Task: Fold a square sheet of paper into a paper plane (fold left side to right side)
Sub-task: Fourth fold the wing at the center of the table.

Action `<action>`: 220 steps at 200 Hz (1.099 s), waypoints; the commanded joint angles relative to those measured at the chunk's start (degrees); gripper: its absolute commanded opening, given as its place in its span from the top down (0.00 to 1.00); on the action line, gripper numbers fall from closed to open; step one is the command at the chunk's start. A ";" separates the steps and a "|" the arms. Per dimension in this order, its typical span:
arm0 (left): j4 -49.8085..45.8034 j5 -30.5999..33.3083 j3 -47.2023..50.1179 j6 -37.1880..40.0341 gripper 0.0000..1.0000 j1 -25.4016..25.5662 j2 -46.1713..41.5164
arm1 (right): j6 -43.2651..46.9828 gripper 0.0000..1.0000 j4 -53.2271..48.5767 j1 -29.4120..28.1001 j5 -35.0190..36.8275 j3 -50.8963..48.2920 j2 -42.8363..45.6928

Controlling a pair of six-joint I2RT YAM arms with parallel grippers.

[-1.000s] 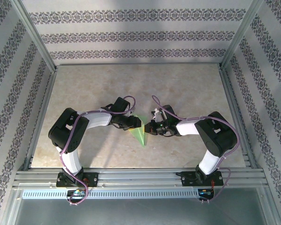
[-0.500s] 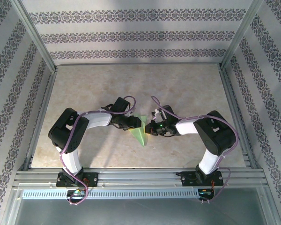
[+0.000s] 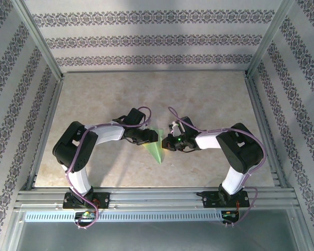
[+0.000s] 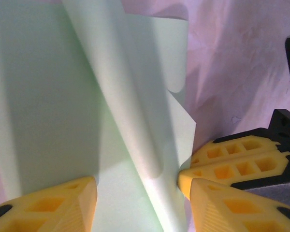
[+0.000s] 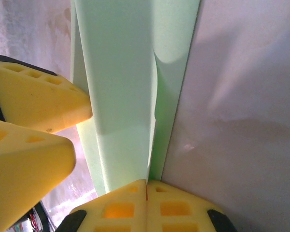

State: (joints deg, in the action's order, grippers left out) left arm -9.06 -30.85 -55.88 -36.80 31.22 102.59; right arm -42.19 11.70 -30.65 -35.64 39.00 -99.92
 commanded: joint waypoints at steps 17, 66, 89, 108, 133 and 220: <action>-3.86 1.90 -2.27 1.73 0.48 -0.02 -4.74 | 1.85 1.00 -3.88 -0.90 4.35 -0.15 -3.00; 0.82 -3.18 -1.96 -0.39 0.72 0.05 -3.17 | 1.94 1.00 -3.85 -0.99 4.26 -0.24 -2.91; 3.53 -6.14 -2.38 -1.42 0.83 0.07 -1.21 | 1.94 1.00 -3.88 -1.07 4.34 -0.24 -3.25; 4.26 -7.49 -3.07 -1.44 0.87 0.07 0.42 | 1.84 1.00 -3.80 -1.07 4.35 -0.16 -3.34; 3.94 -8.14 -4.06 -0.82 0.91 0.07 2.80 | 1.77 1.00 -3.96 -1.08 4.34 -0.07 -3.41; 2.80 -4.85 -2.82 0.23 0.94 -0.02 6.21 | 2.82 1.00 -5.75 -1.14 4.88 0.28 -3.51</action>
State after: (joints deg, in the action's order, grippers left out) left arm -6.61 -36.84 -58.61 -37.74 31.14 107.39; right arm -41.60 10.44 -30.92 -35.53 39.72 -100.16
